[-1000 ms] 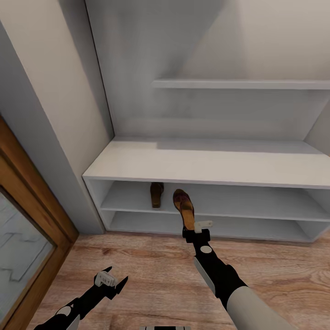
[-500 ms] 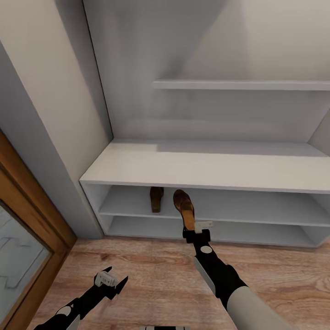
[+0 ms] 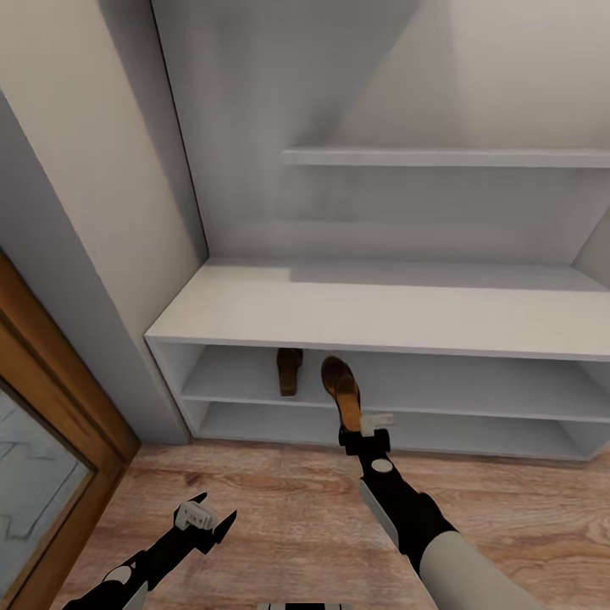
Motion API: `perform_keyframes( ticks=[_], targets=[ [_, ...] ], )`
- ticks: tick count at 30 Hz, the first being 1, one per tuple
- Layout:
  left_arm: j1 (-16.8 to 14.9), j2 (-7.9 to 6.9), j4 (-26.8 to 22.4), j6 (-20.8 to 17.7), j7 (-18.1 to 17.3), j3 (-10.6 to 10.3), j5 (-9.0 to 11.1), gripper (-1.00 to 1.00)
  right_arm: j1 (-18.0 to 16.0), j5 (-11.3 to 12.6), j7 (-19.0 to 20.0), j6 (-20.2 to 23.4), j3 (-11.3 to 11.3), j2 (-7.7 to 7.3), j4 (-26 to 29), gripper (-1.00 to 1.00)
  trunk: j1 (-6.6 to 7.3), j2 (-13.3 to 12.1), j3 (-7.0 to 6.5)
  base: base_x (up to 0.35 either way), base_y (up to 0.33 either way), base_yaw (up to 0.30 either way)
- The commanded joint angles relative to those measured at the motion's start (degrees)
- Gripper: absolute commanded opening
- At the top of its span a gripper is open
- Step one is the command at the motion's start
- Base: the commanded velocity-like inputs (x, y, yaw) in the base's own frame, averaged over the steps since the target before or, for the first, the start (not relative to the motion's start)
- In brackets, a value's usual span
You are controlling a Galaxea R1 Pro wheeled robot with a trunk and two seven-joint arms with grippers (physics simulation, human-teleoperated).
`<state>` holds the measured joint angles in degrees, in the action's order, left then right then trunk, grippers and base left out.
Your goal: Pick up the two gym shoes and the two sandals from the corridor floor and place them onto the hallstand (shoe rack) in the corridor, making sure they are on the rack and not on the floor. Arrange them so the two gym shoes are next to each other and the two sandals are next to each other.
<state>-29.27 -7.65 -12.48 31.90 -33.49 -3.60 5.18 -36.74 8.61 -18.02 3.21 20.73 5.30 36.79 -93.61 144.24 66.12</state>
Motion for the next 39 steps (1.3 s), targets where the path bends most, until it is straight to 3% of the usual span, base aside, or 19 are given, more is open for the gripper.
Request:
perform_keyframes(
  ticks=[1, 7, 19, 39],
  targets=[
    [0.0, 0.0, 0.0, 0.0, 0.0, 0.0, 0.0, 1.0, 0.0, 0.07, -0.18, -0.06, 0.03, 0.0, -0.26, -1.0, 0.0, 0.0, 0.0, 0.012, 0.0, 0.0],
    [0.0, 0.0, 0.0, 0.0, 0.0, 0.0, 0.0, 1.0, 0.0, -0.02, -0.18, -0.73, -0.04, -0.1, -2.16, -1.0, 0.0, 0.0, 0.0, 0.006, 0.0, 0.0],
    [0.0, 0.01, 0.0, 0.0, 0.0, 0.0, 0.0, 1.0, -0.01, -0.17, -0.18, -6.48, -0.01, -0.12, -6.41, -1.0, 0.0, 0.0, 0.0, 0.0, 0.0, 0.0],
    [0.0, 0.03, 0.0, 0.0, 0.0, 0.0, 0.04, 1.0, -0.02, -0.17, -0.18, -6.64, 0.16, -0.03, -6.65, -1.0, 0.0, 0.0, 0.0, 0.042, 0.0, 0.0]
  ],
)
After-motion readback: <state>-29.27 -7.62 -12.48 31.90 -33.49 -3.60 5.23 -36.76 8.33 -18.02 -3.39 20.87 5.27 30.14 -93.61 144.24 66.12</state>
